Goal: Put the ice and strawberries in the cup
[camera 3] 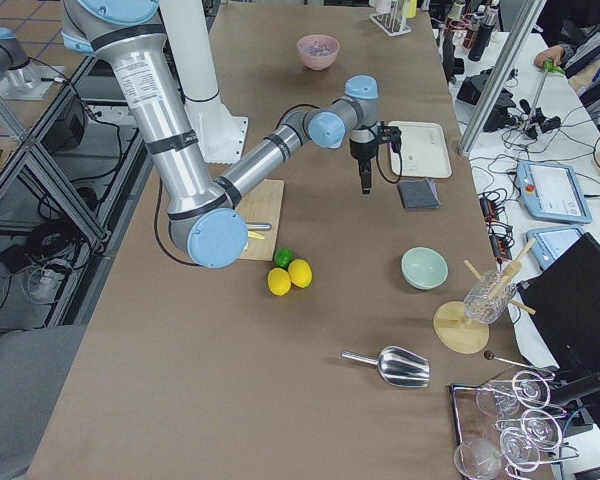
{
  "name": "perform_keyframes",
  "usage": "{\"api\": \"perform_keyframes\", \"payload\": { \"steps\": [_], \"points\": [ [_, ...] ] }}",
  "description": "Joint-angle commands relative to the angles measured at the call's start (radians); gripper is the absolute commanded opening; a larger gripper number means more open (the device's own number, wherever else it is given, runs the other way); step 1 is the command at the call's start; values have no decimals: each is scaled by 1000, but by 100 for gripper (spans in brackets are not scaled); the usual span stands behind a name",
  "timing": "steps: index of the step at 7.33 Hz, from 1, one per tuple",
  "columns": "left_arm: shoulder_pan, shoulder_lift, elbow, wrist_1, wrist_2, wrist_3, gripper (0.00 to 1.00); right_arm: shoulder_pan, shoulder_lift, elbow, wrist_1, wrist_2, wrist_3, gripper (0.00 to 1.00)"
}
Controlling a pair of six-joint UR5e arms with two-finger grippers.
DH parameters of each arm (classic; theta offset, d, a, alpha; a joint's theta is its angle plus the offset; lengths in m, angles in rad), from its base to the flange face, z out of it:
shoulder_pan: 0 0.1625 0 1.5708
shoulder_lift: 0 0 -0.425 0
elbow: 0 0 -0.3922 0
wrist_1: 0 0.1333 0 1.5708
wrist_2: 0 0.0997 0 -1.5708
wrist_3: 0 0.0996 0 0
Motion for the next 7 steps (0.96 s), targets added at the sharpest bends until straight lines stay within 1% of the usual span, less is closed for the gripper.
{"api": "perform_keyframes", "payload": {
  "steps": [1, 2, 3, 4, 5, 6, 7],
  "points": [
    [-25, 16, -25, 125, 50, -18, 98, 184, -218, -3, 82, 124, -322, 100],
    [-25, 22, -32, 115, 46, -75, 98, 254, -366, -23, 250, 144, -369, 100],
    [-27, 27, -26, 101, 44, -68, 98, 307, -479, -58, 381, 174, -386, 100],
    [-27, 52, -20, 40, 44, -68, 98, 341, -559, -86, 429, 196, -382, 100],
    [-27, 78, -14, -14, 44, -70, 98, 405, -579, -114, 430, 204, -383, 100],
    [-27, 86, -16, -21, 42, -68, 98, 455, -581, -164, 434, 217, -386, 100],
    [-27, 86, -16, -21, 42, -68, 98, 493, -572, -166, 366, 254, -386, 100]
  ]
}}
